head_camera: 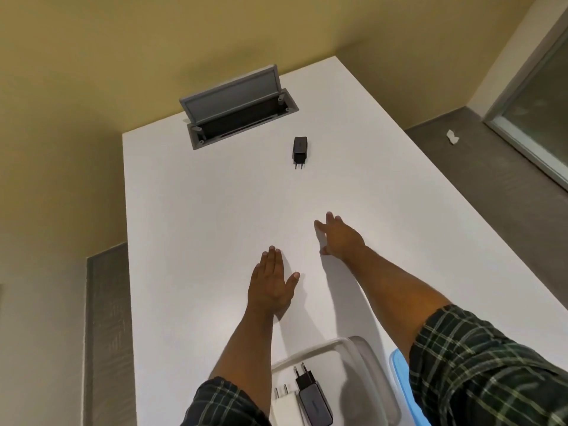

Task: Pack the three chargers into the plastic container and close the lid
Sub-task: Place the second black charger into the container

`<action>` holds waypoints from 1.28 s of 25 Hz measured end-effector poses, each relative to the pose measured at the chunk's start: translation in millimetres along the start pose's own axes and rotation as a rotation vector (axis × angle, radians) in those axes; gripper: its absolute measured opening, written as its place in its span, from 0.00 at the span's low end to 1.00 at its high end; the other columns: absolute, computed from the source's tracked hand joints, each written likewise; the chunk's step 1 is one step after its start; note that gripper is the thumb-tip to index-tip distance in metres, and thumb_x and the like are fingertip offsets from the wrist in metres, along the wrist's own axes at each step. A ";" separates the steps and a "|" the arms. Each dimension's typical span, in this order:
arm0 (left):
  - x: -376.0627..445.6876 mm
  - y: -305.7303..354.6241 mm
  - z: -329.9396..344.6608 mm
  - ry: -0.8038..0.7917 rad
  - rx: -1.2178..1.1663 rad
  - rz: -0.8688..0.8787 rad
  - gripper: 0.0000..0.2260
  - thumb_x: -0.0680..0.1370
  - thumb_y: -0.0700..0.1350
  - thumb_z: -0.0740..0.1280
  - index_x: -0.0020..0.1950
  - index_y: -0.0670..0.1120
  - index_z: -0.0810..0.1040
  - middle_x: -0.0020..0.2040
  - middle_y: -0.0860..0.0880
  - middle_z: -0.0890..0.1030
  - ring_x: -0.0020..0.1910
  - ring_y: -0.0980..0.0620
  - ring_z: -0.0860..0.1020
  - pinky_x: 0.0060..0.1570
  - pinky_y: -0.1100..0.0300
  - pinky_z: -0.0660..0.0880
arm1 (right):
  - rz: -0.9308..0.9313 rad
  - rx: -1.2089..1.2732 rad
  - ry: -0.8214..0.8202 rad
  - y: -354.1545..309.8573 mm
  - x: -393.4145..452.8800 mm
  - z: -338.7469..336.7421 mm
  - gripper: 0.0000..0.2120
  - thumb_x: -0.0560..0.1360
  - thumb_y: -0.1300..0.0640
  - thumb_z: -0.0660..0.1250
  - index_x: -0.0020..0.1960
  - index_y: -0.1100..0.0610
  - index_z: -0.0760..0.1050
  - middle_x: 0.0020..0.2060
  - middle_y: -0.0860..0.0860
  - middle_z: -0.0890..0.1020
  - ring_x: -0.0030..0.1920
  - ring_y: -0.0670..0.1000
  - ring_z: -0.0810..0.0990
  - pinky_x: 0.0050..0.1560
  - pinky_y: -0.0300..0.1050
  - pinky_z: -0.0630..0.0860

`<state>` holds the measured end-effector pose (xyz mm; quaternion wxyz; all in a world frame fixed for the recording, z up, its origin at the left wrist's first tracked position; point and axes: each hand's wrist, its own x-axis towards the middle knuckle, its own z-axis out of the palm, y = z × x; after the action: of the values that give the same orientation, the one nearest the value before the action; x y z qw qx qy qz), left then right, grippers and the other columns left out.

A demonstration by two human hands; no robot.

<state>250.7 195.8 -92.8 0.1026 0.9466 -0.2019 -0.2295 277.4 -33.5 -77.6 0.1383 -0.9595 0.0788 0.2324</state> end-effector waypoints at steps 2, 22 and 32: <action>11.6 -2.7 10.1 -0.016 -0.041 -0.010 0.34 0.86 0.59 0.49 0.84 0.46 0.37 0.84 0.48 0.37 0.84 0.46 0.40 0.82 0.49 0.44 | -0.009 -0.008 -0.021 5.6 17.7 -6.9 0.44 0.68 0.48 0.79 0.76 0.52 0.58 0.71 0.56 0.60 0.71 0.57 0.62 0.56 0.58 0.79; 139.3 -14.6 6.6 0.444 0.124 0.003 0.27 0.86 0.55 0.47 0.84 0.50 0.55 0.85 0.50 0.55 0.84 0.47 0.53 0.80 0.46 0.57 | -0.021 0.194 0.841 -6.0 136.2 13.3 0.29 0.78 0.44 0.66 0.74 0.56 0.69 0.62 0.59 0.77 0.60 0.59 0.76 0.59 0.54 0.74; 160.2 -22.2 -2.3 0.429 0.150 0.117 0.29 0.84 0.57 0.48 0.85 0.50 0.52 0.85 0.49 0.51 0.85 0.46 0.48 0.81 0.47 0.54 | -0.047 0.115 0.673 -1.8 208.7 -17.7 0.35 0.78 0.31 0.54 0.80 0.44 0.55 0.80 0.59 0.53 0.79 0.60 0.54 0.76 0.59 0.60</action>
<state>389.5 147.2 -160.1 0.0856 0.9654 -0.2463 -0.0011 468.9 -55.2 -159.8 0.1639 -0.9746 0.1107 -0.1055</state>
